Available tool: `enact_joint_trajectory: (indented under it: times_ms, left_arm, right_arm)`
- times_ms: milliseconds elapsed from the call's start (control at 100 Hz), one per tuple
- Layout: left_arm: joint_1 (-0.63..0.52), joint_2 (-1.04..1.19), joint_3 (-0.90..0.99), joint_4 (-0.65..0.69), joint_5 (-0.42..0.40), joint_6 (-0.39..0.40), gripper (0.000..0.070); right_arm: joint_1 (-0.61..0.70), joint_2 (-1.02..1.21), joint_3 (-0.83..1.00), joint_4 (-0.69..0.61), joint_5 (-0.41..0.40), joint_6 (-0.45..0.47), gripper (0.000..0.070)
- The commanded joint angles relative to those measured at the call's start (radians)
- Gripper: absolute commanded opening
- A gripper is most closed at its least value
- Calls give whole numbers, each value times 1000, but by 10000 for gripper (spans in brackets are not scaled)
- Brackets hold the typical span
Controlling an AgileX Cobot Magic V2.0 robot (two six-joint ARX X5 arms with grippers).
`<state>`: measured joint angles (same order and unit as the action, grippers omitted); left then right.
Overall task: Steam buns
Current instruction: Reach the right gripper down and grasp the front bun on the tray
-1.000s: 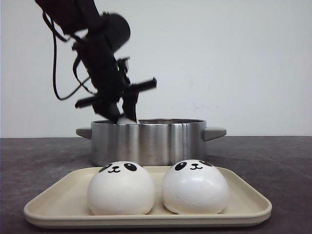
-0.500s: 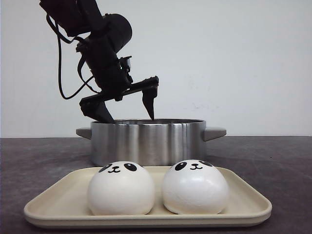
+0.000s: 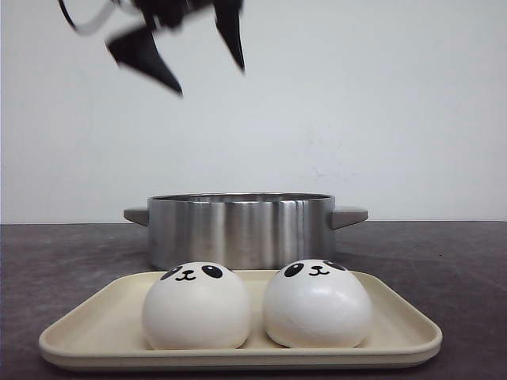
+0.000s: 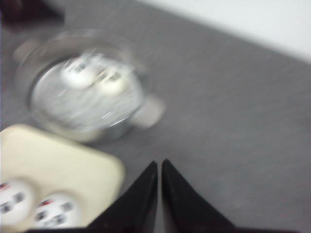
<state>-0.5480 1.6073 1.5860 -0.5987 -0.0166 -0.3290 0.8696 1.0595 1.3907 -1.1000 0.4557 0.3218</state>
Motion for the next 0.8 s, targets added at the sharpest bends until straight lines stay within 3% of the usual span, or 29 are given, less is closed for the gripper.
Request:
enact_joint_trajectory:
  times_ms: [0,170,210,290,330,580,790]
  left_arm:
    - [-16,-53,25,-32,-3,40,584]
    - [-56,-254,25,-102,-4,63,584]
    - [-64,-299,25,-106,-4,64,584]
    - [-80,-383,25,-110,-3,64,584]
    - [-88,-421,25,-115,-3,64,584]
    - [-95,-601,25,-179,-18,64,584]
    - [-95,-668,25,-243,-20,75,584]
  right_arm:
    - [3,9,-90,77,-77,117,8]
    - [-9,67,-310,254,-360,229,37]
    - [-9,91,-341,270,-405,255,133]
    - [-6,151,-379,288,-460,280,392]
    - [-3,182,-389,298,-484,281,454]
    - [12,371,-392,408,-510,289,459]
    - [12,475,-392,415,-512,301,458]
